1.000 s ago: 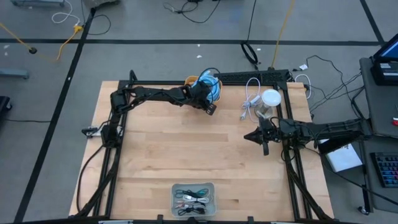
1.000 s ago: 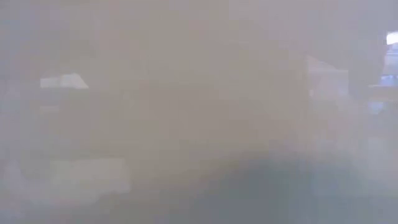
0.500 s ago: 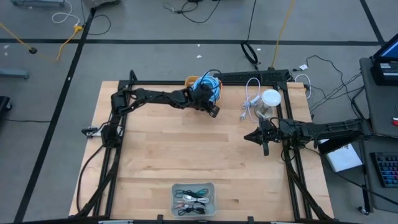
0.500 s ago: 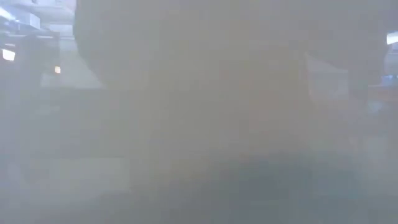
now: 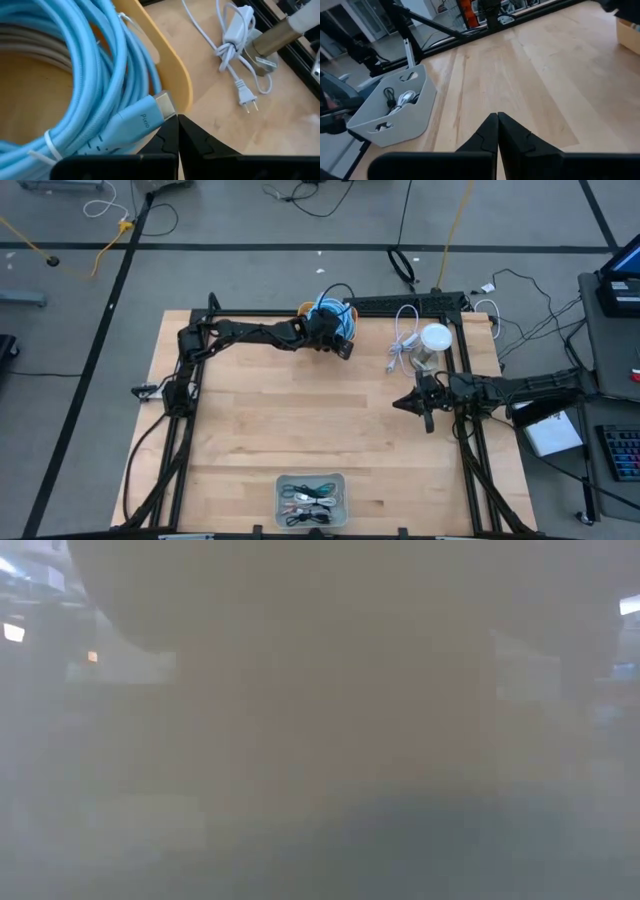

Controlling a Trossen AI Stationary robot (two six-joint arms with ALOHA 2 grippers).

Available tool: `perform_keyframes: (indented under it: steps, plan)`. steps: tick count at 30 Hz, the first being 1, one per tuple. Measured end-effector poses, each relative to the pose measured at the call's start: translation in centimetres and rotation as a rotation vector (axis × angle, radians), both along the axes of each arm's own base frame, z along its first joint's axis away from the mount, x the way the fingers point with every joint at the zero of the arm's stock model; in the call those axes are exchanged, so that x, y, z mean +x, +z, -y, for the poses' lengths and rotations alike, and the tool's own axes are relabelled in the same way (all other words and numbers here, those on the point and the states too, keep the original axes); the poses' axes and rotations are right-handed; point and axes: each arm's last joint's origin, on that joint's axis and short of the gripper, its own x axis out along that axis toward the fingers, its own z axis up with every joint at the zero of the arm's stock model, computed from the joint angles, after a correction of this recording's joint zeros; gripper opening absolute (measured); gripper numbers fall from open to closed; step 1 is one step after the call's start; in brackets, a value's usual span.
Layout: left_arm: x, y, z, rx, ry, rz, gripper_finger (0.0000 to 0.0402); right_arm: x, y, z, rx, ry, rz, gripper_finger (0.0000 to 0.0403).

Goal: Pick & Place USB Port
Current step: Adjust the HDMI cable, then adjust the gray bin

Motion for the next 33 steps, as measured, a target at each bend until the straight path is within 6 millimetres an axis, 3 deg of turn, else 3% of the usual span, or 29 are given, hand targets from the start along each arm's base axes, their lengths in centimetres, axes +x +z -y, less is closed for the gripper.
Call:
perform_keyframes:
  steps: [9, 15, 21, 24, 29, 33]
  plan:
    - [0.3, 0.2, 0.4, 0.009, -0.008, 0.019, 0.0, 0.0, 0.0, -0.1, -0.001, 0.009, 0.0, 0.0]
    - [1.5, 0.9, 2.6, 0.007, -0.096, 0.049, 0.0, 0.0, 0.3, -0.2, 0.002, 0.014, 0.027, 0.0]
    - [3.7, 4.2, 7.4, 0.052, -0.274, 0.092, 0.0, 0.4, 0.6, -0.5, 0.063, 0.022, 0.056, 0.0]
    - [3.4, 5.5, 10.7, 0.061, -0.348, 0.0, 0.0, 0.8, 0.2, -0.9, 0.118, 0.036, 0.019, 0.0]
    - [1.1, 5.3, 15.8, 0.091, -0.382, -0.293, 0.0, 1.8, -0.4, -2.2, 0.106, 0.093, -0.021, 0.0]
    - [-1.9, 4.2, 18.5, 0.066, -0.289, -0.454, 0.0, 3.1, -0.5, -3.5, 0.09, 0.135, -0.023, 0.0]
